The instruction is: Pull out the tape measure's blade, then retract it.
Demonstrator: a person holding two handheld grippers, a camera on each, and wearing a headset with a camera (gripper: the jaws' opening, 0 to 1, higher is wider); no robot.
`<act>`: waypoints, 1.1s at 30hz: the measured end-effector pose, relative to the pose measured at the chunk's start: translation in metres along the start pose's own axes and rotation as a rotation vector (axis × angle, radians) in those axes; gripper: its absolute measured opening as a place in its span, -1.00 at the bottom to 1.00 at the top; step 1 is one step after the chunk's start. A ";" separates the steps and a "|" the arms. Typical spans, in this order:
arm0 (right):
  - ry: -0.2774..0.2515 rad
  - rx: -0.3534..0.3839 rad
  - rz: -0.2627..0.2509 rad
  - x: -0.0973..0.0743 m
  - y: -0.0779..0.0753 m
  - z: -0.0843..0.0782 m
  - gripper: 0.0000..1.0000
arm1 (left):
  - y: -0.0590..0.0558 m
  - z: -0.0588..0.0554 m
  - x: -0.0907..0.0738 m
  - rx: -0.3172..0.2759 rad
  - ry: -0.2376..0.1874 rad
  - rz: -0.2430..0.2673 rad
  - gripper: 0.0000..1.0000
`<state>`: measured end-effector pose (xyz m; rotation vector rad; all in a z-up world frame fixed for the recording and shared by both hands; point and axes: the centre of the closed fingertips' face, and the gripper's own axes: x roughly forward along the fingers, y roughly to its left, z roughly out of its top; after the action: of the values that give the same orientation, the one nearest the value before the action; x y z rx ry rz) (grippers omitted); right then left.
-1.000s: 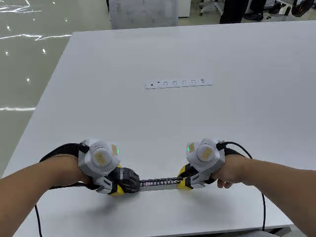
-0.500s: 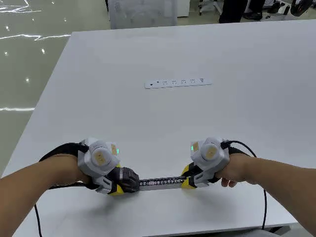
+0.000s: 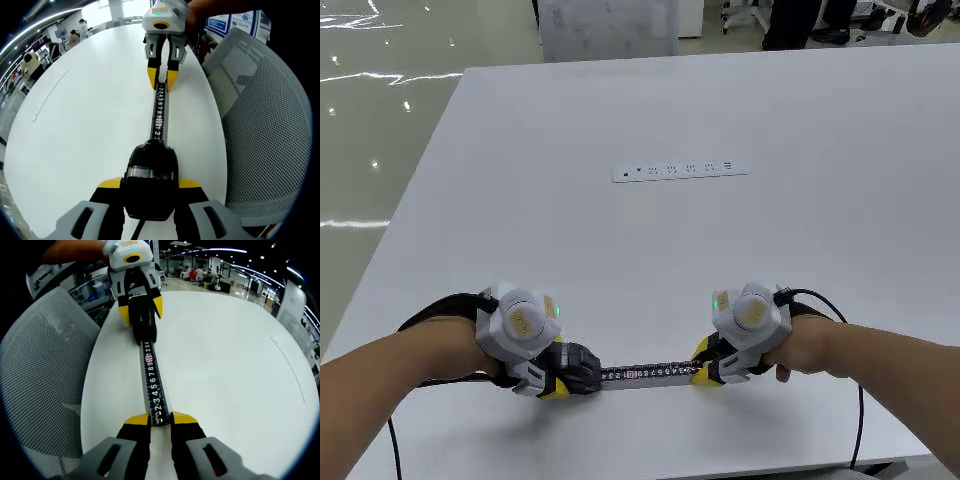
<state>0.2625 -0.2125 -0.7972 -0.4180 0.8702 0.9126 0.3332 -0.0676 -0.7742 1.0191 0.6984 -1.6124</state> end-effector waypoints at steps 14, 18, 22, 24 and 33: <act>0.009 0.017 0.001 -0.007 -0.001 -0.010 -0.74 | -0.001 0.000 0.000 0.002 0.004 -0.003 -0.31; 0.011 0.020 -0.002 -0.009 -0.002 -0.012 -0.75 | -0.001 0.000 0.000 0.003 0.007 -0.004 -0.31; 0.010 0.025 -0.003 -0.011 -0.003 -0.015 -0.75 | -0.001 0.000 0.000 0.003 0.006 -0.004 -0.31; 0.009 0.027 -0.004 -0.012 -0.003 -0.016 -0.75 | -0.001 -0.001 0.000 0.002 0.006 -0.005 -0.31; 0.007 0.034 -0.009 -0.016 -0.004 -0.022 -0.75 | -0.001 0.000 0.000 0.002 0.005 -0.004 -0.31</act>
<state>0.2506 -0.2376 -0.7974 -0.3954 0.8886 0.8875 0.3328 -0.0670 -0.7742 1.0243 0.7028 -1.6148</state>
